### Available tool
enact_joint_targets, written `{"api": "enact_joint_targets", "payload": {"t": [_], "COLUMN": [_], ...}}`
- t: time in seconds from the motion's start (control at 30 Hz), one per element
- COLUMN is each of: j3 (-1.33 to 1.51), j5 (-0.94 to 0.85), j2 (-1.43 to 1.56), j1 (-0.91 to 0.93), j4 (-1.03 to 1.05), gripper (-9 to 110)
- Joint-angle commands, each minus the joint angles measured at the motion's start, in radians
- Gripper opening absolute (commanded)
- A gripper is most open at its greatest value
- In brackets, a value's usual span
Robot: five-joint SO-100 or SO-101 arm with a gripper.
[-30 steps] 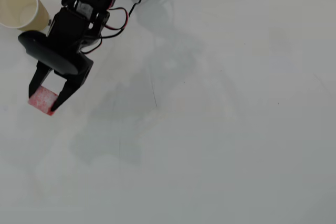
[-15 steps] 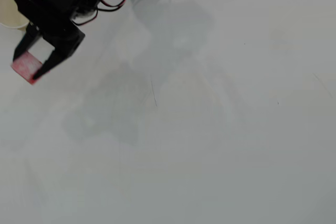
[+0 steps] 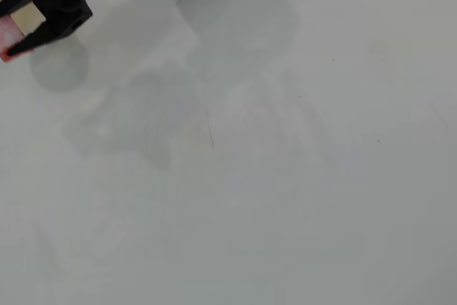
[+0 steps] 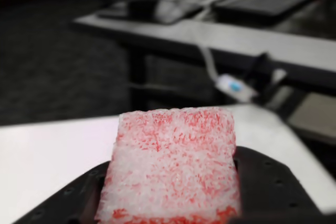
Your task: Pick up the cube and drop it in the cup.
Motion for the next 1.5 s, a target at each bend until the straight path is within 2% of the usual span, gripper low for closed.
{"api": "enact_joint_targets", "payload": {"t": [0.0,0.17,0.47,0.77,1.0,1.47], "j3": [-0.018,0.018,0.012,0.008,-0.129,-0.356], "j5": [-0.002,-0.002,0.006,0.006,0.008,0.021], "j2": [0.086,0.123,0.126,0.152,0.120,-0.029], "j1": [0.063,0.121,0.179,0.189,0.187,0.176], "j4": [0.000,0.034,0.232,0.298,0.483,0.565], "gripper": [4,4,4,4,4,4]}}
